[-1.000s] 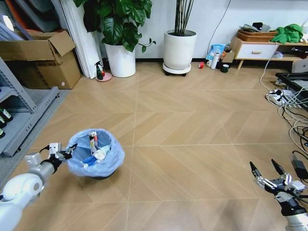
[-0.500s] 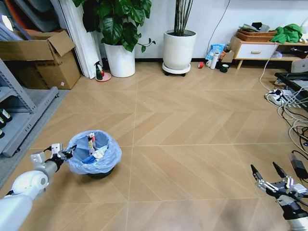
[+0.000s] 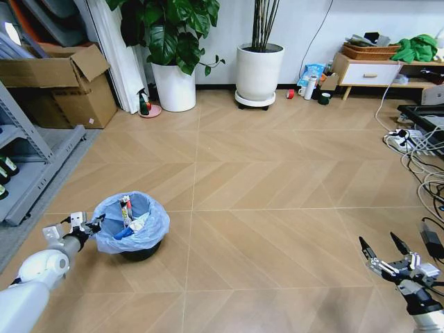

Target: Pick up the trash bin and place the garbage on the floor into it.

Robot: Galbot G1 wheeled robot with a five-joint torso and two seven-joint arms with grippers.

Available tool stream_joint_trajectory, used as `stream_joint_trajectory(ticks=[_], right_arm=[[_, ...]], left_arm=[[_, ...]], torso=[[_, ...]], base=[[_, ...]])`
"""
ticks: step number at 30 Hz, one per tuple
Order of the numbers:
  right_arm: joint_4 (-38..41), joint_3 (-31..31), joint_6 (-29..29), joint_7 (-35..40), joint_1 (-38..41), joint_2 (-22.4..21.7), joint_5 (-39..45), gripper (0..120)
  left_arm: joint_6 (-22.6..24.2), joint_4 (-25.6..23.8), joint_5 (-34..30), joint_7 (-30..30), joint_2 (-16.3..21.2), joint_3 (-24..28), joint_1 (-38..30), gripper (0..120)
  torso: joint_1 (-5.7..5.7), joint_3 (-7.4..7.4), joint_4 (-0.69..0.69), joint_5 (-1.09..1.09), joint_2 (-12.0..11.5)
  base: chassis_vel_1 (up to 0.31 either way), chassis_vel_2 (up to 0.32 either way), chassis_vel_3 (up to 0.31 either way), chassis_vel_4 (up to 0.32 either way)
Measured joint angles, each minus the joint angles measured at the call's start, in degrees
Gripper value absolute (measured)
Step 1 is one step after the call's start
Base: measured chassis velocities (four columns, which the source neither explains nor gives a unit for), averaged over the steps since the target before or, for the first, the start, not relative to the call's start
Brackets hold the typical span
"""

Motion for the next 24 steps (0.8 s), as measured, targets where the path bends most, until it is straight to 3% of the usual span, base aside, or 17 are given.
stream_joint_trajectory(ticks=[1, 3, 5, 6, 8, 11, 13, 15, 24], right_arm=[[0.0, -0.1, 0.0, 0.0, 0.1, -0.1, 0.0, 100], [-0.1, -0.2, 0.0, 0.0, 0.3, -0.5, 0.2, 100], [-0.2, -0.2, -0.1, 0.0, 0.3, -0.6, 0.3, 100], [-0.2, -0.2, -0.1, 0.0, 0.3, -0.9, 0.5, 100], [-0.3, -0.2, -0.1, 0.0, 0.4, -1.1, 0.6, 100], [-0.6, -0.3, -0.1, 0.0, 0.5, -1.4, 0.7, 100], [-0.6, -0.3, -0.1, 0.0, 0.5, -1.4, 0.7, 100], [-0.7, -0.4, -0.2, 0.0, 0.6, -1.6, 0.8, 100], [-0.6, -0.6, -0.5, 0.8, 0.9, -2.3, 0.8, 100]], left_arm=[[0.0, 0.0, 0.1, 0.0, 0.0, 0.0, 0.0, 0], [0.0, 0.0, 0.3, -0.1, -0.2, 0.0, 0.0, 12], [0.0, 0.0, 0.3, -0.1, -0.2, 0.0, 0.0, 12], [0.0, 0.0, 0.4, -0.2, -0.3, 0.0, 0.0, 22], [0.0, 0.0, 0.5, -0.2, -0.3, -0.1, 0.0, 26], [0.0, 0.0, 0.6, -0.4, -0.4, -0.1, 0.1, 41], [0.0, 0.0, 0.6, -0.5, -0.4, -0.2, 0.1, 43], [0.0, -0.4, 0.6, -1.0, -0.4, -0.4, 0.2, 56], [-1.1, -3.5, 1.1, -3.5, 1.0, -1.9, 1.5, 83]], torso=[[0.0, 0.0, 0.0, 0.0, 0.0], [0.0, 0.0, 0.0, 0.0, 0.0], [0.0, 0.0, 0.0, 0.0, 0.0], [0.0, 0.0, 0.0, 0.01, 0.0], [0.0, 0.0, 0.0, 0.01, 0.0], [0.0, 0.0, 0.0, 0.01, 0.0], [0.0, 0.0, 0.0, 0.01, 0.0], [0.0, 0.01, 0.0, -0.02, 0.0], [0.0, 0.01, 0.01, -0.02, 0.0]], base=[[0.0, 0.0, 0.0, 0.0], [0.0, 0.0, 0.0, 0.0], [0.0, 0.0, 0.0, 0.0], [0.0, 0.0, 0.0, 0.0], [0.0, 0.0, 0.0, 0.0], [0.0, 0.0, 0.0, 0.0], [0.0, 0.0, 0.0, 0.0], [0.0, 0.0, 0.0, 0.0], [0.0, 0.0, 0.0, 0.0]])
